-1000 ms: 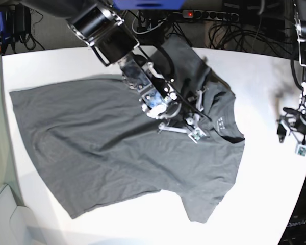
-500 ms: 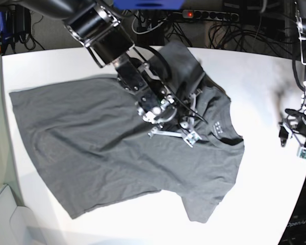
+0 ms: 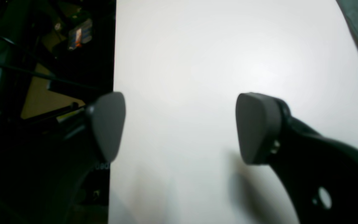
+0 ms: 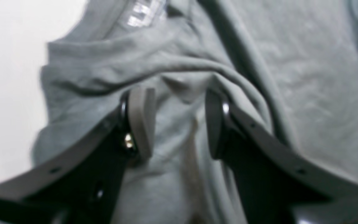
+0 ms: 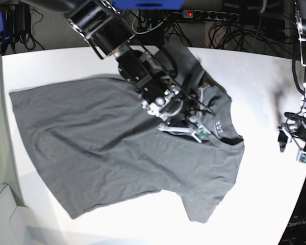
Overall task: Layout the t-shirt on the table in an organized manner, then fold the t-shirt properly
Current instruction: 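Lift the collar with the right gripper while the left gripper approaches, then move the left gripper to the shirt's side edge and grasp it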
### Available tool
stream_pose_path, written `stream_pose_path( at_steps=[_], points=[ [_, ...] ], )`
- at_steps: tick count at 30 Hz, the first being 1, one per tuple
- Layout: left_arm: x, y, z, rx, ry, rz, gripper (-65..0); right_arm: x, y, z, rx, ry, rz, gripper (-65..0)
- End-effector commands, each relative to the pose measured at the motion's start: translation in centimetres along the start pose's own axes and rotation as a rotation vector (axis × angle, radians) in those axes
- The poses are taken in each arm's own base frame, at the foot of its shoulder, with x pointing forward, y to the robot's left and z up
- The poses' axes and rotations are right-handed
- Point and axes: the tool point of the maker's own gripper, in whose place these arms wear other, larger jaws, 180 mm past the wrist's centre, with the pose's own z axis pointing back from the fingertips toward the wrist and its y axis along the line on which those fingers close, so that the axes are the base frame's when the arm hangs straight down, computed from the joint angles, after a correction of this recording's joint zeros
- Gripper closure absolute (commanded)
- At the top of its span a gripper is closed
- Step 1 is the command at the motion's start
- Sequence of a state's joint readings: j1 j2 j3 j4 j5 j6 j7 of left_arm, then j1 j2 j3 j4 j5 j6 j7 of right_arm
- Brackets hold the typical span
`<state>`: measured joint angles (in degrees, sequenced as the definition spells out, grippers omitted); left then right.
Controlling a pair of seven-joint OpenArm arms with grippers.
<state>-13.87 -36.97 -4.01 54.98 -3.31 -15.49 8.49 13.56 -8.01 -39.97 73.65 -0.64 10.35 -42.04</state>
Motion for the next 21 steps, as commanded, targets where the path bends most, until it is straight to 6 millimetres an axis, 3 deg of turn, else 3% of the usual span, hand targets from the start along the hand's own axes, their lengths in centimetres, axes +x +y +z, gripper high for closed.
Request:
stream_pose_path(
  at_steps=[1, 3, 9, 13, 18, 21],
  points=[
    [2.4, 1.9, 0.1, 0.037, -0.065, -0.008, -54.1, 2.2, 0.5, 0.4, 0.009, -0.06, -0.013, -27.4],
    [2.8, 1.7, 0.0, 0.034, -0.074, -0.006, -54.1, 1.8, 0.9, 0.3, 0.015, -0.053, -0.017, -27.4],
    [4.5, -1.8, -1.2, -0.041, -0.095, -0.049, -54.1, 0.7, 3.5, 0.3, 0.06, -0.03, 0.014, -27.4],
    [5.5, -2.6, -1.2, -0.055, -0.12, -0.052, -54.1, 1.7, 4.3, 1.2, 0.071, -0.07, 0.012, -27.4],
    [6.2, -2.1, -1.2, -0.046, -0.132, -0.061, -54.1, 2.4, 4.8, 2.2, 0.077, -0.092, 0.004, -27.4],
    [5.9, 0.0, -0.8, -0.018, -0.117, -0.093, -54.1, 2.5, 5.1, 2.5, 0.082, -0.103, -0.002, -27.4]
  ],
)
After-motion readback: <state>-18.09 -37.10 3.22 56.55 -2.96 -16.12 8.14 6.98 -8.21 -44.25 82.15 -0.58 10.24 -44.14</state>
